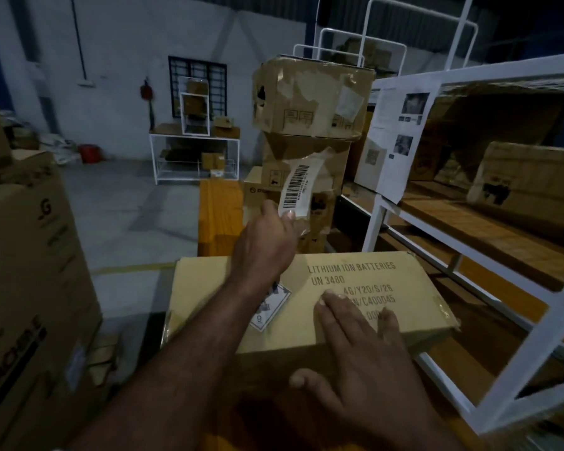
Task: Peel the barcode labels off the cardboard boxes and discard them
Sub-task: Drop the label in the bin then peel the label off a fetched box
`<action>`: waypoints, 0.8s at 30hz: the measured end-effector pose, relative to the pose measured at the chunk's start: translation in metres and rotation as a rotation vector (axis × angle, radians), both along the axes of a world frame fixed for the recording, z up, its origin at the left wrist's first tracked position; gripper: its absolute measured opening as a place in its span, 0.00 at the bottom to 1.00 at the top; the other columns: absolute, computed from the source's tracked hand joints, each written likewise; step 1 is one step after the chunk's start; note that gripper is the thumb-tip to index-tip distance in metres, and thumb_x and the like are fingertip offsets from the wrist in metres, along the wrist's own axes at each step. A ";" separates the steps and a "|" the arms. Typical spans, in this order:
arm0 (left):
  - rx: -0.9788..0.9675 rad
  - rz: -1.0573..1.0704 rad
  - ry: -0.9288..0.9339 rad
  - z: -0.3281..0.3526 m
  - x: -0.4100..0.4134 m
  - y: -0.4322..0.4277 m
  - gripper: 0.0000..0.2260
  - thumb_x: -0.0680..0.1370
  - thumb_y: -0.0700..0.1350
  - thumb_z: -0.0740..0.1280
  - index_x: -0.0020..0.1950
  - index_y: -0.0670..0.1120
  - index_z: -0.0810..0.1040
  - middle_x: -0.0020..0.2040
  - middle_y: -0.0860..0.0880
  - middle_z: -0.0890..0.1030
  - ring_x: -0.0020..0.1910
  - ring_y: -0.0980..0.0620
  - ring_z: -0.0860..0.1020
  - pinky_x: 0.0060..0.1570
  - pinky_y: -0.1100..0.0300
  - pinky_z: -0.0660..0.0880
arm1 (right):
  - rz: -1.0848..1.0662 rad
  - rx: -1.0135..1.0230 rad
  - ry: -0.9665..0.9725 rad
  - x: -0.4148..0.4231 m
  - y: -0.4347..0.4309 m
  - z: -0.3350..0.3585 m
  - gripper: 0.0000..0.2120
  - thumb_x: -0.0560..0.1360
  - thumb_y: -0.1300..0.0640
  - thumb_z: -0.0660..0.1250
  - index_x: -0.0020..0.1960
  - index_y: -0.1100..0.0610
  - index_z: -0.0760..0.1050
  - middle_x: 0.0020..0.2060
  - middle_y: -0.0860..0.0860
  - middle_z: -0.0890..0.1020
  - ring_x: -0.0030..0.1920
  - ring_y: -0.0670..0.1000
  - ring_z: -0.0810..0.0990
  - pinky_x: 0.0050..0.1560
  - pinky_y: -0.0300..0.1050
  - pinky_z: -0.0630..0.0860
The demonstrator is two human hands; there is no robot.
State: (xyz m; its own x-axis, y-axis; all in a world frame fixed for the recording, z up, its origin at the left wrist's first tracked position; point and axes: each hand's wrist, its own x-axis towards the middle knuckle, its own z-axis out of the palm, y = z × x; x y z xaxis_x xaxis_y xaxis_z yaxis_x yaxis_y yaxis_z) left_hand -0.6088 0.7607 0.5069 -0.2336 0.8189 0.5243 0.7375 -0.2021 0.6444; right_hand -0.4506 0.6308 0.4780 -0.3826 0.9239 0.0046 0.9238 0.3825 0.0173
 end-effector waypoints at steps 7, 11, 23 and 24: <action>0.053 -0.029 0.079 -0.002 0.000 -0.007 0.11 0.84 0.56 0.55 0.58 0.50 0.66 0.54 0.48 0.81 0.42 0.50 0.82 0.36 0.50 0.82 | -0.070 0.111 0.142 -0.012 0.053 0.005 0.51 0.64 0.23 0.26 0.79 0.51 0.40 0.79 0.48 0.39 0.78 0.49 0.39 0.72 0.70 0.40; 0.016 -0.010 0.070 -0.001 0.001 -0.003 0.12 0.84 0.56 0.55 0.58 0.48 0.68 0.53 0.48 0.81 0.43 0.50 0.82 0.34 0.53 0.79 | -0.030 0.140 0.151 -0.020 0.054 0.000 0.50 0.68 0.23 0.30 0.79 0.56 0.39 0.78 0.53 0.38 0.78 0.52 0.36 0.75 0.64 0.38; 0.014 0.007 -0.030 0.000 0.010 -0.027 0.13 0.84 0.55 0.56 0.56 0.46 0.70 0.51 0.46 0.83 0.42 0.52 0.80 0.28 0.64 0.64 | -0.022 0.186 0.213 0.022 0.029 -0.015 0.47 0.64 0.19 0.33 0.77 0.40 0.35 0.75 0.40 0.33 0.76 0.48 0.34 0.74 0.62 0.34; 0.018 0.004 -0.023 -0.001 0.011 -0.031 0.12 0.84 0.55 0.56 0.56 0.47 0.70 0.50 0.47 0.83 0.41 0.53 0.80 0.28 0.65 0.64 | -0.002 0.168 0.190 0.013 0.031 -0.010 0.49 0.64 0.19 0.36 0.77 0.43 0.34 0.75 0.44 0.31 0.76 0.51 0.32 0.73 0.64 0.33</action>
